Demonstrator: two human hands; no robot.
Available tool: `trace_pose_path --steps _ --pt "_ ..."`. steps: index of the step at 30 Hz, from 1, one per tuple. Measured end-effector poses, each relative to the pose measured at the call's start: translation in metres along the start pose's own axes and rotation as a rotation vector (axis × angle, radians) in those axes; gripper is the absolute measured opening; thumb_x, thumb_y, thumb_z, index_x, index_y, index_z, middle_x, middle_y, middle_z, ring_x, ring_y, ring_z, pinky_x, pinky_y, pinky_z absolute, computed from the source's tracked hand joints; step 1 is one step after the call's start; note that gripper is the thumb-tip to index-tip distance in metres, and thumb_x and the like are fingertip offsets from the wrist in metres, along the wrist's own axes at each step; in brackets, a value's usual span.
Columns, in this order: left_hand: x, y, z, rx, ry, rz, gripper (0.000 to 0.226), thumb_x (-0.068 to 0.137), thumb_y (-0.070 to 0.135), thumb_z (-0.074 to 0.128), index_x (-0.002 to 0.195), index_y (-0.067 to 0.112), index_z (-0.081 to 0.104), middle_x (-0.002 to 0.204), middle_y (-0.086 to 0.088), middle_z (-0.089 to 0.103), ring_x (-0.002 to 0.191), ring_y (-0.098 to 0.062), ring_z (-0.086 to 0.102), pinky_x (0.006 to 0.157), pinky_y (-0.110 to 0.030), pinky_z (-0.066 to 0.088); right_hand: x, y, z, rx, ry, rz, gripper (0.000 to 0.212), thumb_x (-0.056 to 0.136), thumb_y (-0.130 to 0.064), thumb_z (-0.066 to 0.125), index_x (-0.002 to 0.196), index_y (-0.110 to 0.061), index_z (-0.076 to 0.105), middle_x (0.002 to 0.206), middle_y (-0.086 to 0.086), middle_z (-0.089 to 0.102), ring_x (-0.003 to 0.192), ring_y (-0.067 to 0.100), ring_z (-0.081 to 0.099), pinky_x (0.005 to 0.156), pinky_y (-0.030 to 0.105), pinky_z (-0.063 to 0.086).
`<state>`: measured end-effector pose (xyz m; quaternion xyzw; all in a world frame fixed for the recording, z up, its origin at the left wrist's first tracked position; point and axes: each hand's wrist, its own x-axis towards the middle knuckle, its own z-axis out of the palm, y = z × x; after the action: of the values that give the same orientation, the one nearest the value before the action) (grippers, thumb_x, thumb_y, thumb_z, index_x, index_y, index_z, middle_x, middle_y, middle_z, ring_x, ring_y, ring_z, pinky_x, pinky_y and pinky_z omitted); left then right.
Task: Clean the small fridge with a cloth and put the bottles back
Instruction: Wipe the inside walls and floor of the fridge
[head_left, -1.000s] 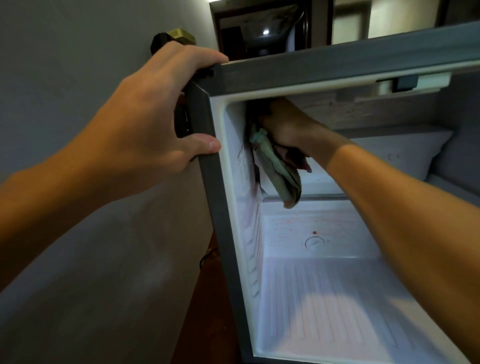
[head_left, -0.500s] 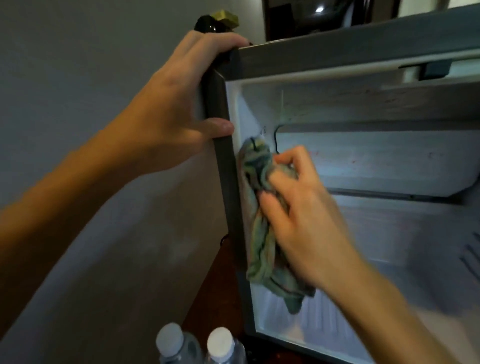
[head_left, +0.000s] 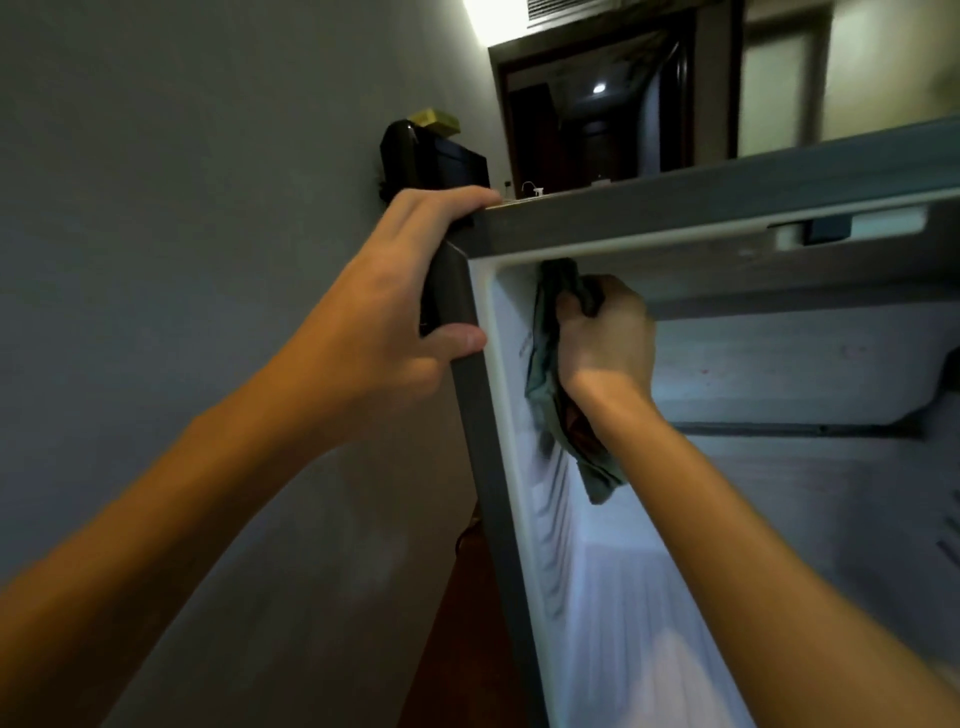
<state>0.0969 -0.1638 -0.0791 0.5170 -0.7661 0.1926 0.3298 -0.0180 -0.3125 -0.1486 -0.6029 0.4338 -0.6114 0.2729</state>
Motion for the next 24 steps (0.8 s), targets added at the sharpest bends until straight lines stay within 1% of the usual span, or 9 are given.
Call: trace_pose_path --steps 2,5,8,9,11,14,17,20,24 --pt "0.001 0.000 -0.001 0.001 0.005 0.011 0.077 0.080 0.005 0.078 0.145 0.015 0.038 0.132 0.006 0.040 0.122 -0.003 0.040 0.099 -0.001 0.029 -0.014 0.004 -0.002 0.100 0.041 -0.048 0.027 0.098 -0.026 0.053 0.119 -0.016 0.066 0.116 0.011 0.066 0.107 0.031 0.060 0.092 0.041 0.049" --pt "0.000 -0.001 -0.001 0.037 0.005 0.025 0.078 0.080 0.007 0.078 0.146 0.011 0.036 0.134 0.002 0.040 0.124 -0.005 0.040 0.103 -0.005 0.030 -0.047 0.019 -0.005 0.214 -0.037 -0.091 0.032 0.099 -0.025 0.053 0.131 -0.020 0.061 0.123 0.002 0.056 0.109 0.016 0.057 0.100 0.037 0.047" --pt "-0.001 0.003 0.002 0.124 -0.009 0.023 0.081 0.081 0.008 0.077 0.148 0.005 0.033 0.143 -0.013 0.038 0.133 -0.020 0.037 0.114 -0.026 0.032 -0.075 0.039 -0.012 0.204 -0.148 -0.114 0.040 0.101 -0.021 0.052 0.141 -0.021 0.052 0.123 -0.002 0.048 0.107 0.005 0.053 0.100 0.022 0.045" --pt "-0.002 0.004 0.003 0.191 -0.005 0.026 0.081 0.081 0.009 0.077 0.149 0.002 0.031 0.146 -0.018 0.036 0.136 -0.028 0.036 0.116 -0.036 0.032 -0.081 0.043 -0.014 0.168 -0.168 -0.136 0.043 0.101 -0.020 0.052 0.144 -0.020 0.049 0.124 -0.001 0.047 0.107 0.005 0.051 0.100 0.018 0.043" --pt "-0.006 0.011 0.003 0.382 0.054 0.101 0.078 0.082 0.013 0.073 0.148 0.002 0.032 0.149 -0.025 0.031 0.139 -0.038 0.031 0.114 -0.047 0.034 -0.090 0.049 -0.014 0.120 -0.171 -0.168 0.046 0.101 -0.020 0.050 0.147 -0.017 0.046 0.126 0.003 0.046 0.112 0.011 0.051 0.101 0.019 0.042" --pt "-0.029 0.032 0.016 0.513 0.116 0.315 0.056 0.087 0.004 0.061 0.139 0.010 0.044 0.146 -0.020 0.041 0.136 -0.035 0.032 0.107 -0.045 0.032 -0.097 0.050 -0.010 0.078 -0.118 -0.163 0.044 0.099 -0.022 0.048 0.143 -0.018 0.049 0.126 0.005 0.048 0.113 0.022 0.052 0.102 0.031 0.043" --pt "-0.066 0.041 0.035 0.500 -0.070 0.590 0.030 0.098 0.006 0.047 0.124 0.010 0.060 0.132 -0.015 0.060 0.128 -0.032 0.044 0.103 -0.042 0.030 -0.101 0.055 -0.008 0.106 -0.077 -0.161 0.040 0.093 -0.015 0.055 0.133 -0.017 0.058 0.126 0.007 0.053 0.114 0.026 0.053 0.097 0.043 0.048" --pt "-0.082 0.027 0.051 0.425 -0.237 0.597 0.020 0.096 0.006 0.055 0.111 0.006 0.069 0.116 -0.013 0.067 0.119 -0.032 0.056 0.104 -0.037 0.035 -0.116 0.073 -0.006 0.151 -0.036 -0.060 0.045 0.094 -0.026 0.051 0.139 -0.024 0.054 0.126 0.004 0.049 0.109 0.028 0.056 0.096 0.045 0.048" --pt "-0.080 0.008 0.072 0.425 -0.412 0.637 0.013 0.087 0.005 0.070 0.099 0.008 0.069 0.105 -0.013 0.066 0.112 -0.033 0.058 0.100 -0.038 0.037 -0.178 0.117 -0.004 0.159 -0.012 0.060 0.043 0.096 -0.031 0.047 0.138 -0.026 0.054 0.123 -0.001 0.051 0.108 0.026 0.057 0.096 0.046 0.049"
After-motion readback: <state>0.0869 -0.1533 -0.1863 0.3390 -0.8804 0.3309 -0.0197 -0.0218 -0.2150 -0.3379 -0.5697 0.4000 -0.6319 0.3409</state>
